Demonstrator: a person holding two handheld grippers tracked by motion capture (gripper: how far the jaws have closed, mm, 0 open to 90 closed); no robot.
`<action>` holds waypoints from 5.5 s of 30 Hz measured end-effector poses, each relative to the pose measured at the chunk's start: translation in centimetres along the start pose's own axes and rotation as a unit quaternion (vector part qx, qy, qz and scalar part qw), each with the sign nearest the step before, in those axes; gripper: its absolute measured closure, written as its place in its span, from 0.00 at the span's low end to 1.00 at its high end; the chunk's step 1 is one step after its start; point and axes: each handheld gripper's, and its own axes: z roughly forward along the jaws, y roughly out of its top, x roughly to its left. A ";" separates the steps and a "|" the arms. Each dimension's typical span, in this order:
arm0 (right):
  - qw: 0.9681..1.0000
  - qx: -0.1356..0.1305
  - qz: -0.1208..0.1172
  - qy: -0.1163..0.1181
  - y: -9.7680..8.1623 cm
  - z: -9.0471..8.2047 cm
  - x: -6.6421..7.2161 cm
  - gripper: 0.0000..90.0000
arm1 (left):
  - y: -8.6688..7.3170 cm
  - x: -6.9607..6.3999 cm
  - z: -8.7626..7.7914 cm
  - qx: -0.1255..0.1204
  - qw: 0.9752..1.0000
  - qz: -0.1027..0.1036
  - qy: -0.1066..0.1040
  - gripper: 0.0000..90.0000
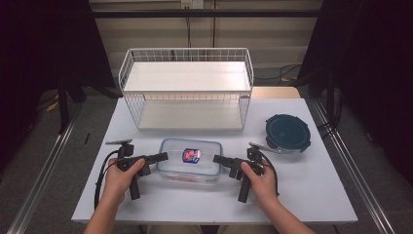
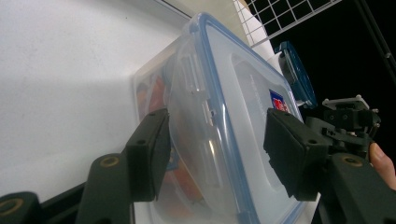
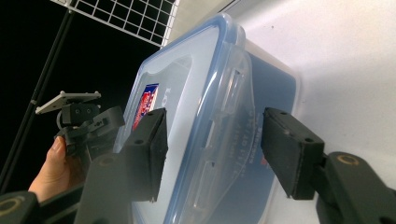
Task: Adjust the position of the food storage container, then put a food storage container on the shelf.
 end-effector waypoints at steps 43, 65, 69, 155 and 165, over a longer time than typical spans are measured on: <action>0.973 -0.193 0.036 0.123 2.0 -2.6 2.8 0.67 | 1.0 -5.2 -2.4 -0.159 0.984 0.009 -0.083 0.63; 0.953 -0.258 0.023 0.158 5.9 -3.0 7.5 0.68 | 4.4 -8.7 -3.4 -0.218 0.969 0.026 -0.112 0.64; 0.950 -0.271 0.017 0.156 6.5 -3.1 8.1 0.68 | 5.0 -9.1 -3.4 -0.218 0.969 0.029 -0.116 0.64; 0.934 -0.331 0.027 0.128 17.3 3.5 13.1 0.67 | 18.1 -9.0 -1.1 -0.308 0.944 -0.020 -0.117 0.65; 0.937 -0.331 0.029 0.109 18.2 4.5 12.4 0.67 | 18.8 -8.3 0.1 -0.312 0.944 -0.031 -0.103 0.65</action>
